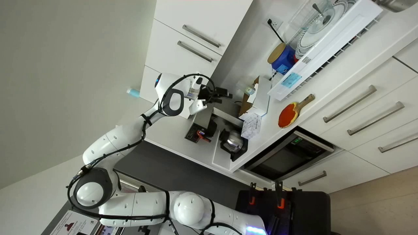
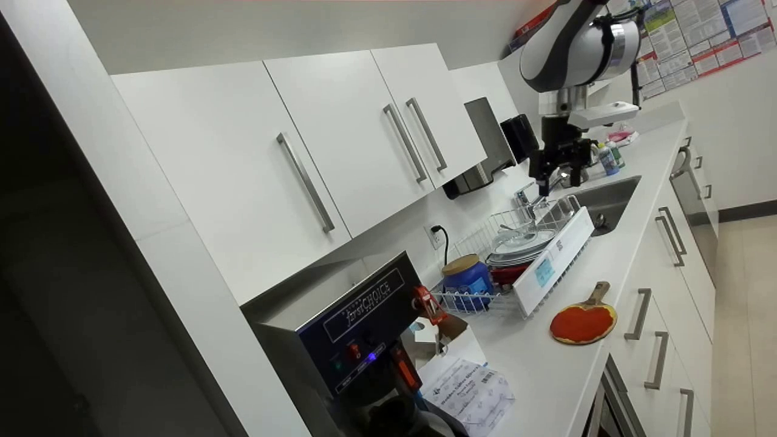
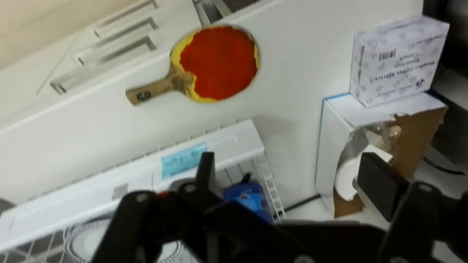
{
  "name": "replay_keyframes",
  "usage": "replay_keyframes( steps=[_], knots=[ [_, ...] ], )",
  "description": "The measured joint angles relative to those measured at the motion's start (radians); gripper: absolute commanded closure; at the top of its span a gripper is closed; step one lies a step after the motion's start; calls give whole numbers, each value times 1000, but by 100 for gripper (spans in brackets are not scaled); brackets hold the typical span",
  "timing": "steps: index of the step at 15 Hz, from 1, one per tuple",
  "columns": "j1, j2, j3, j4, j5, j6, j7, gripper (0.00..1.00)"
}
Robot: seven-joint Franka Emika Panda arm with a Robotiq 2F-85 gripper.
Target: Open the cabinet door on the far right
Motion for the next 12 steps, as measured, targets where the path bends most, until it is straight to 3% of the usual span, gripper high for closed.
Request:
replay_keyframes(
  steps=[6,12],
  knots=[
    [77,12,-1,165,49,152,-144,0],
    [98,12,-6,188,77,175,-171,0]
  ],
)
